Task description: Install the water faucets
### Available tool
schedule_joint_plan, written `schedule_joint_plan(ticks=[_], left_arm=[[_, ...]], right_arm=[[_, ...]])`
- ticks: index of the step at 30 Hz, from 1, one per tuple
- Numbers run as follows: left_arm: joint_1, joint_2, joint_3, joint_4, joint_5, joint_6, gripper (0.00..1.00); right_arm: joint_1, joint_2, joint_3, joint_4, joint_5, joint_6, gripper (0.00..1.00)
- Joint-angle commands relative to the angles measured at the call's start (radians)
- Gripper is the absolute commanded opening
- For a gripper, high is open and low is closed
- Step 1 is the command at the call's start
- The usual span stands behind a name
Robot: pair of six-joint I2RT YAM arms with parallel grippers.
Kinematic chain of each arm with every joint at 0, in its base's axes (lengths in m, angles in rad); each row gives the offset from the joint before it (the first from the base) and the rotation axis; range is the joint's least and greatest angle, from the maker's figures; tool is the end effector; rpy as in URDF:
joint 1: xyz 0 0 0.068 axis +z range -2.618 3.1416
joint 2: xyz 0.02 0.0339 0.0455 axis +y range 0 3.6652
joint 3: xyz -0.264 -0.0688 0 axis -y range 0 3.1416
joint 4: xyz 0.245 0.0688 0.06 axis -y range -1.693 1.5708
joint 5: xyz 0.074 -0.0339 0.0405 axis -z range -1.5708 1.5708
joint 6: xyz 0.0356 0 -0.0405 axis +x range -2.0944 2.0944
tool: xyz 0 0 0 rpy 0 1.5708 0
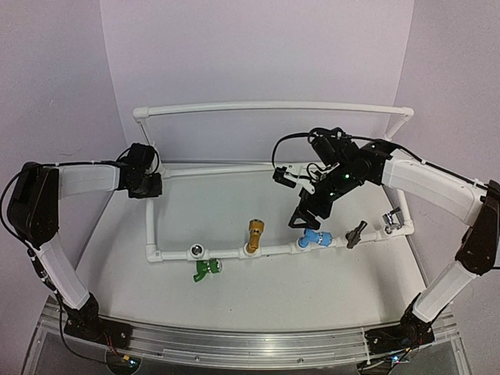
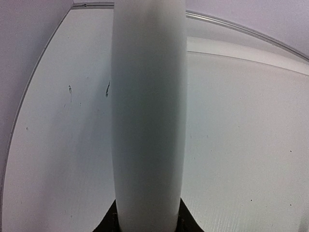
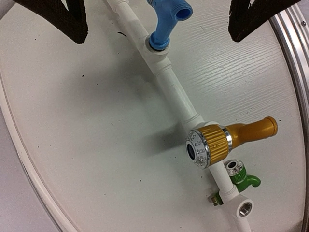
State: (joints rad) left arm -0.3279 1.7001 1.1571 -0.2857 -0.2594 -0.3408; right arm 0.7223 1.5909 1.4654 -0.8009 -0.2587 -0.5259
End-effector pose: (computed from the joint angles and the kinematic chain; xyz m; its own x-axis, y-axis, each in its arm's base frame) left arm 0.3514 -0.1099 0.2202 -0.7068 -0.1008 -0.7002 -0.0945 0.9944 -0.0477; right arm 0.2498 0.2323 0.3196 -0.1401 -0.7702 -0.6222 -0.9536 0.2741 -0.1247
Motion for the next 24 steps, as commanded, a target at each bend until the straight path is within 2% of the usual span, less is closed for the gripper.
schedule_joint_plan(ticks=[1, 7, 12, 17, 24], left_arm=[[-0.046, -0.012, 0.125, 0.069, -0.002, 0.108, 0.0], [-0.042, 0.098, 0.304, 0.049, -0.062, 0.201, 0.0], [-0.018, 0.193, 0.372, 0.068, -0.065, 0.228, 0.0], [0.01, 0.251, 0.366, 0.102, -0.059, 0.238, 0.0], [0.004, 0.188, 0.193, 0.174, -0.042, 0.179, 0.0]], right_arm=[[-0.003, -0.04, 0.004, 0.012, -0.032, 0.007, 0.98], [-0.003, -0.045, 0.0, 0.012, -0.037, 0.009, 0.98], [-0.003, -0.047, -0.008, 0.012, -0.033, 0.009, 0.98], [-0.003, -0.054, -0.017, 0.015, -0.034, 0.01, 0.98], [-0.004, -0.058, -0.022, 0.017, -0.033, 0.011, 0.98]])
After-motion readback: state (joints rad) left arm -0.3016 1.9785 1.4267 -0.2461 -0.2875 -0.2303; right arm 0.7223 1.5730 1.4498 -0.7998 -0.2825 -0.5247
